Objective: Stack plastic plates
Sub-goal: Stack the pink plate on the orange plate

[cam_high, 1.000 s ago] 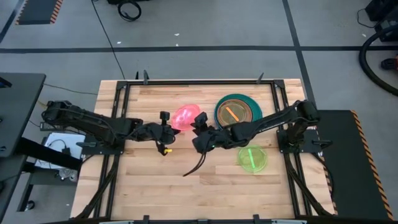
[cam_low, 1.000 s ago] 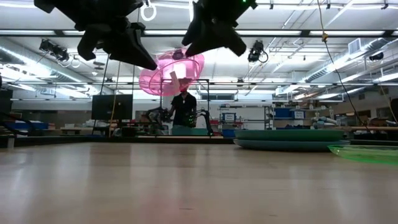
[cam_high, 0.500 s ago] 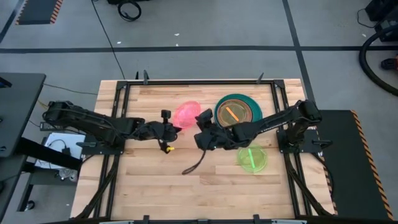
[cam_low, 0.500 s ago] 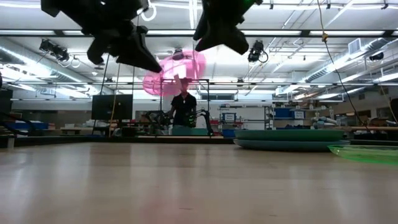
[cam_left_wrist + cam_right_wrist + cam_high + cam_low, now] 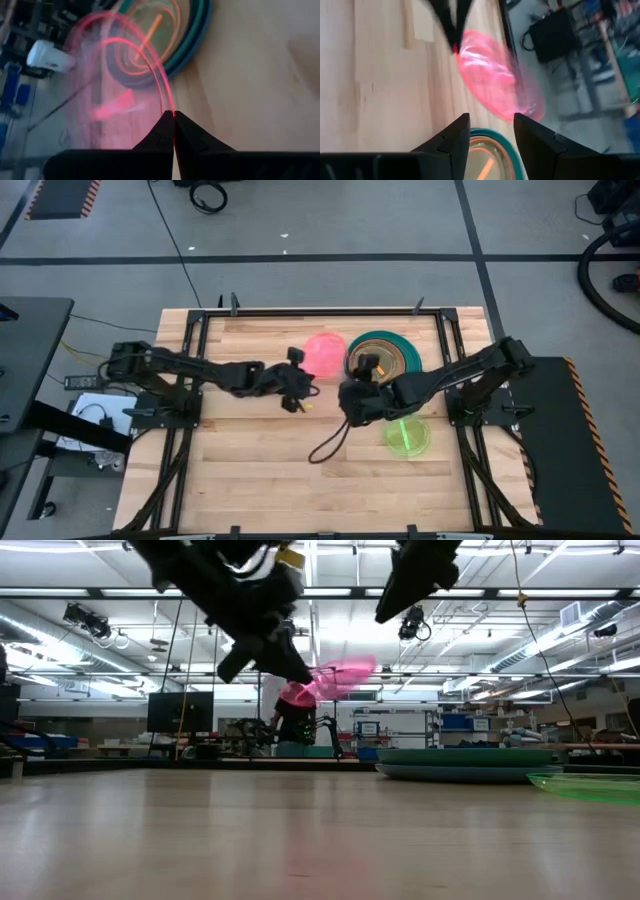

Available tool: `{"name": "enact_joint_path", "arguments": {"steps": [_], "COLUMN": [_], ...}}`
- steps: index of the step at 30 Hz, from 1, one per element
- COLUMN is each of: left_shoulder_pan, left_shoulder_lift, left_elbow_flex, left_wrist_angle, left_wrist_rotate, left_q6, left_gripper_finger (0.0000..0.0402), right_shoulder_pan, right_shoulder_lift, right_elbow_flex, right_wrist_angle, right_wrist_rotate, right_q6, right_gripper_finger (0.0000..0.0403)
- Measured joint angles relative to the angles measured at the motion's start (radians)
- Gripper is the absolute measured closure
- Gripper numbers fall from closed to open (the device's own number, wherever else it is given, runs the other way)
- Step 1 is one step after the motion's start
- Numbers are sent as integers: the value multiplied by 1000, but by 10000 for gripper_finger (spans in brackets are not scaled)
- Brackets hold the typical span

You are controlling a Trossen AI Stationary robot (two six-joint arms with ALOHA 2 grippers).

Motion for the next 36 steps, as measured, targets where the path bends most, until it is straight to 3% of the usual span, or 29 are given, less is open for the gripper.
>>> {"name": "enact_joint_path", "arguments": {"steps": [7,18,24,36], "left_shoulder_pan": [51,115,118,126], "left_shoulder_lift": [183,397,458,528], "left_elbow_flex": [175,418,488,504], "left_wrist_angle": [-9,-135,-204,-71], "left_wrist_rotate": [126,363,380,400], "left_q6": [185,310,427,562], "left_gripper_finger": [395,395,395,385], "right_shoulder_pan": [17,40,38,39], "right_shoulder_lift": [-110,-203,-201,-191], "right_elbow_flex": [0,-15,-66,-150], "right_wrist_angle": [-93,-82,-63,41], "right_wrist_rotate": [-14,-33,-38,-32], "right_q6": [222,284,322,342], "right_gripper_finger": [240,241,241,241]}}
